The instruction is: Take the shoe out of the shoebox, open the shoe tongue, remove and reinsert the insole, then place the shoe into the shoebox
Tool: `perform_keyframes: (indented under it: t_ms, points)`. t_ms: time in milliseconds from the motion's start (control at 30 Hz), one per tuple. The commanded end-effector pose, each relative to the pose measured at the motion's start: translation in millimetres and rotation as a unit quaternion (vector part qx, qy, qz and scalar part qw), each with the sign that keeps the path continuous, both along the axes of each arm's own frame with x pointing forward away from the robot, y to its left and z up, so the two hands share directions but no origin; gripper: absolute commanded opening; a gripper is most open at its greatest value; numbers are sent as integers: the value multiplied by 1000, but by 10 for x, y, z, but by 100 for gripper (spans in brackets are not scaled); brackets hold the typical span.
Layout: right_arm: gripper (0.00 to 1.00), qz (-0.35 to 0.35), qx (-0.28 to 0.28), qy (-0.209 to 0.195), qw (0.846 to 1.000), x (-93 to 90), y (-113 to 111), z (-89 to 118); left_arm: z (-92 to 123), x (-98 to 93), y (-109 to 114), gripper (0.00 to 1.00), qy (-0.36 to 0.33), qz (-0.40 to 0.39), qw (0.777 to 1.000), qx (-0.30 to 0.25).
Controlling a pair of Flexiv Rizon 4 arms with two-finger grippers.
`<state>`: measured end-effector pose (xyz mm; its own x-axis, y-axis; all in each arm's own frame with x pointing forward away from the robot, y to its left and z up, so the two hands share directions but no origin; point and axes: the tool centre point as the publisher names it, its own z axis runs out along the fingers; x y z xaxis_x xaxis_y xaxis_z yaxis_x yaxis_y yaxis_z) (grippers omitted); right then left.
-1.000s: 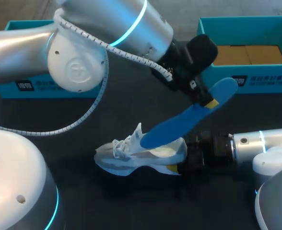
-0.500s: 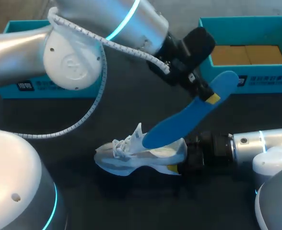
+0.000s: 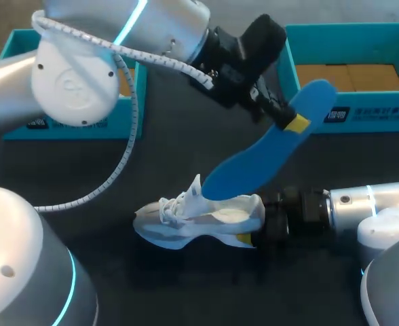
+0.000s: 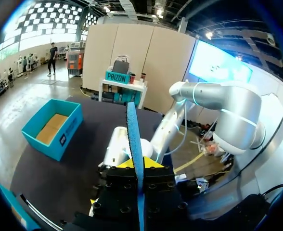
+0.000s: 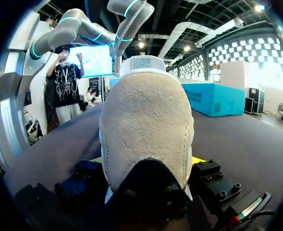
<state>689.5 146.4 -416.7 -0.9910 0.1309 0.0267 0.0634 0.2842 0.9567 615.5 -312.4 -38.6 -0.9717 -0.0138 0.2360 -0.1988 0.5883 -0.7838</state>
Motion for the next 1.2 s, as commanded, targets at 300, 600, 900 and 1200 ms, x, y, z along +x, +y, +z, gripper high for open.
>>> perform_keyframes:
  t_ms: [300, 600, 900, 1200]
  points:
    - [0, -1, -2, 1, 1000, -16, 4, -1, 282, -35, 153, 0, -17, 2, 999, -27]
    - [0, -1, -2, 1, 1000, -16, 4, -1, 490, -68, 267, 0, -27, 0, 998, -62]
    - [0, -1, -2, 1, 1000, -16, 4, -1, 731, -140, 408, 0, -14, -10, 991, -134]
    - [0, -1, -2, 1, 1000, -16, 4, -1, 976, -241, 519, 0, 7, -21, 983, -182]
